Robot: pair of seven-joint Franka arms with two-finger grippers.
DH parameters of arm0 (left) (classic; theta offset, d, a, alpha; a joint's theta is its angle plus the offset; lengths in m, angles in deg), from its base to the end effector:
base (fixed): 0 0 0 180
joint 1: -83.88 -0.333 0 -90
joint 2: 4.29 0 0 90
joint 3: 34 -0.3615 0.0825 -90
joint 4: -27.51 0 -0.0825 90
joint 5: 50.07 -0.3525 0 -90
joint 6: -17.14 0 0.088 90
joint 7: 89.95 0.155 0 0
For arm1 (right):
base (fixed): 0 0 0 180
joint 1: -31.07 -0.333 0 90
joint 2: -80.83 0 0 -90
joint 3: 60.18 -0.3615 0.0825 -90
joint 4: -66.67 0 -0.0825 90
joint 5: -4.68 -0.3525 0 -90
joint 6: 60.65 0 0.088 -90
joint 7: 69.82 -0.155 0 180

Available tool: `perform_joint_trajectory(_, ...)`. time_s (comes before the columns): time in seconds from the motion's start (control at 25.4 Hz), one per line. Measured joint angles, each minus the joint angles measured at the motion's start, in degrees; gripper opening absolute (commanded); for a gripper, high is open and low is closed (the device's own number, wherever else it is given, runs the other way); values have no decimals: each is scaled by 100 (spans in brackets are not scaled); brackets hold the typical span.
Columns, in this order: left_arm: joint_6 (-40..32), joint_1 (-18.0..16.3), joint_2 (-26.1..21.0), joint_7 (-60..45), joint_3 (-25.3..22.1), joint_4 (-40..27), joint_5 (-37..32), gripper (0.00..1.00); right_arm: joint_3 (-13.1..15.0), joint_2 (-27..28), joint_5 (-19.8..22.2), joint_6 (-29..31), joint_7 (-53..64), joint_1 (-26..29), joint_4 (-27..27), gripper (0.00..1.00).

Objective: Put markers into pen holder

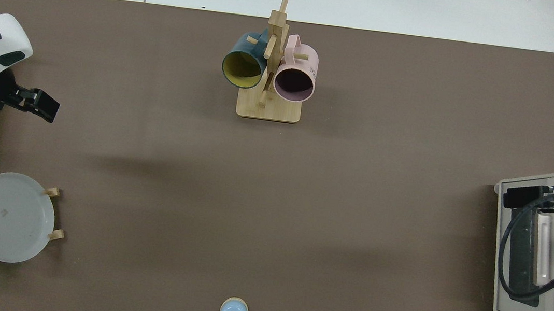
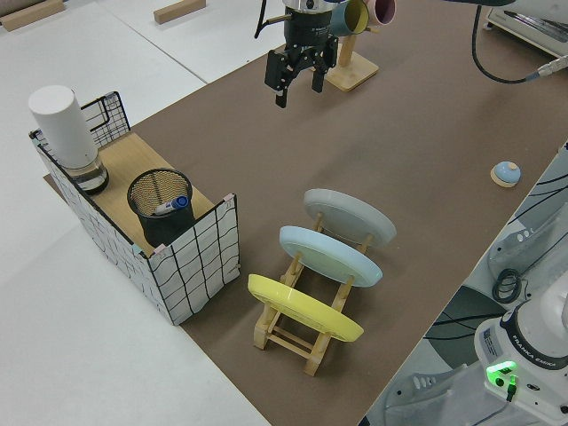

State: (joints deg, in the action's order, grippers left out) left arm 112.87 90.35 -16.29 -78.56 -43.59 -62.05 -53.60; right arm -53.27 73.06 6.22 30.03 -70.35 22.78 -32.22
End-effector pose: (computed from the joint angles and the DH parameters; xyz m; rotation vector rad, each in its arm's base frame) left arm 0.5882 0.0325 0.5186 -3.0453 0.2371 0.1685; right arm 0.4741 0.0031 0.6217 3.1307 0.0257 -0.0132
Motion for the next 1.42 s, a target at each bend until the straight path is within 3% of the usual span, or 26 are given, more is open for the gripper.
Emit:
perform_joint_trajectory(0.59,-476,-12,939,-482,-34,-38,448,100,0,0,0,0,0,0,0,100)
perform_joint_trajectory(1.42,-572,-1,982,-572,-14,-80,448,100,0,0,0,0,0,0,0,100)
